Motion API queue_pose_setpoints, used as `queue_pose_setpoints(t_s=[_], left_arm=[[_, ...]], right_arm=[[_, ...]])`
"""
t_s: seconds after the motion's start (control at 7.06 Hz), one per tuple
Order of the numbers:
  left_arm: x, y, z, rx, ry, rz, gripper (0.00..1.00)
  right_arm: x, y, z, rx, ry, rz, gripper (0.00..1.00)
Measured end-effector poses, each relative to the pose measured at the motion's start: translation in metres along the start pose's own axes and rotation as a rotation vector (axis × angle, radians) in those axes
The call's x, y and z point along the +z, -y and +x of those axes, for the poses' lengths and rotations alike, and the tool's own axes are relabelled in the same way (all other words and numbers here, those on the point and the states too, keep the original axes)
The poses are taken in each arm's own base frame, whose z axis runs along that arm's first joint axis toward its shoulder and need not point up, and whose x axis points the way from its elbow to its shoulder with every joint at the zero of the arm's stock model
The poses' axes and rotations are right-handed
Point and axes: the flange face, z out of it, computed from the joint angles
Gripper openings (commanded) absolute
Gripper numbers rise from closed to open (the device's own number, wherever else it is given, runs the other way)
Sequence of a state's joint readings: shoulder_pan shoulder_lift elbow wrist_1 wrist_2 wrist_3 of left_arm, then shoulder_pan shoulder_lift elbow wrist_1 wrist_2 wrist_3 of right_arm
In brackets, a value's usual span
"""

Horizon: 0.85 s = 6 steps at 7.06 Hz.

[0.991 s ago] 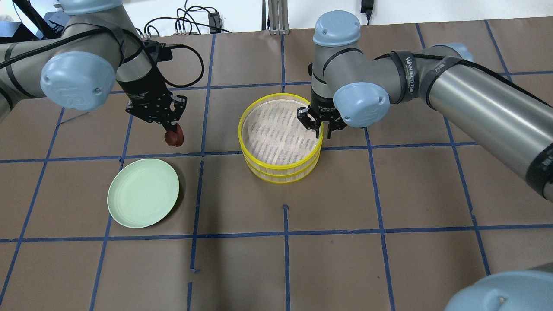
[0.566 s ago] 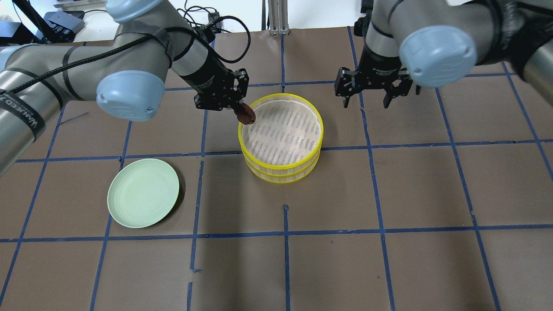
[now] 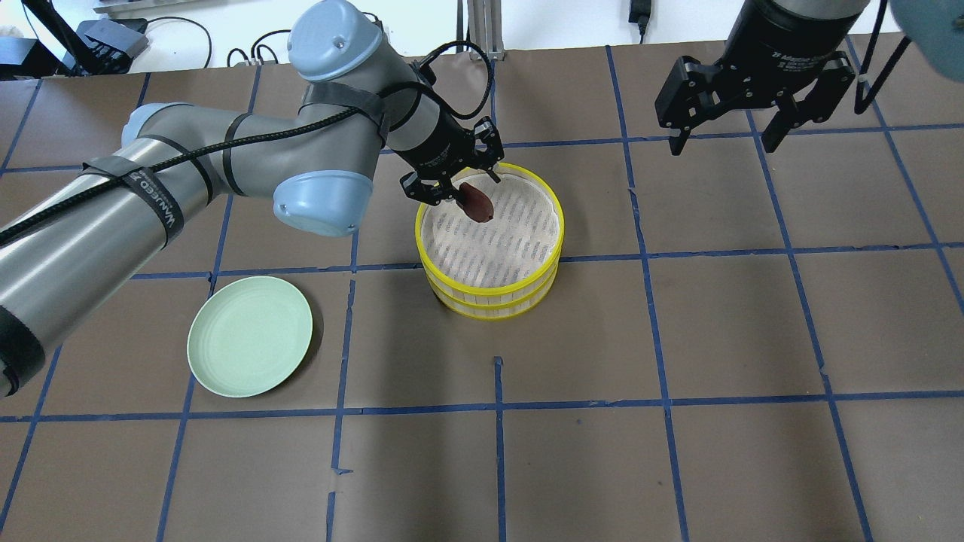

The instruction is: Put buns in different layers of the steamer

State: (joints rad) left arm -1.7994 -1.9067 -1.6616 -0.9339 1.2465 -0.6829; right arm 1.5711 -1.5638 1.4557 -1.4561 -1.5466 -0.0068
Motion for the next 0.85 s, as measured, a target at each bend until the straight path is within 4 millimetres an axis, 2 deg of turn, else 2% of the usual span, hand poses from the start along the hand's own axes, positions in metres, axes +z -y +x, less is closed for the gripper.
queue_pose_setpoints(t_s=[0.14, 0.57, 0.71, 0.85], left_arm=[[0.0, 0.001, 0.001, 0.018, -0.003, 0.006, 1.0], [-0.009, 0.008, -0.003, 0.237, 0.052, 0.049, 1.0], [-0.018, 0.015, -0.014, 0.359, 0.113, 0.046, 1.0], [-0.038, 0.026, -0.034, 0.462, 0.181, 0.022, 1.0]], right_arm=[[-0.001, -0.004, 0.0, -0.008, -0.002, -0.004, 1.0], [-0.001, -0.008, -0.002, -0.016, 0.002, 0.001, 1.0], [-0.001, -0.007, -0.001, -0.014, -0.001, 0.002, 1.0], [-0.001, -0.007, 0.0, -0.013, -0.003, 0.002, 1.0]])
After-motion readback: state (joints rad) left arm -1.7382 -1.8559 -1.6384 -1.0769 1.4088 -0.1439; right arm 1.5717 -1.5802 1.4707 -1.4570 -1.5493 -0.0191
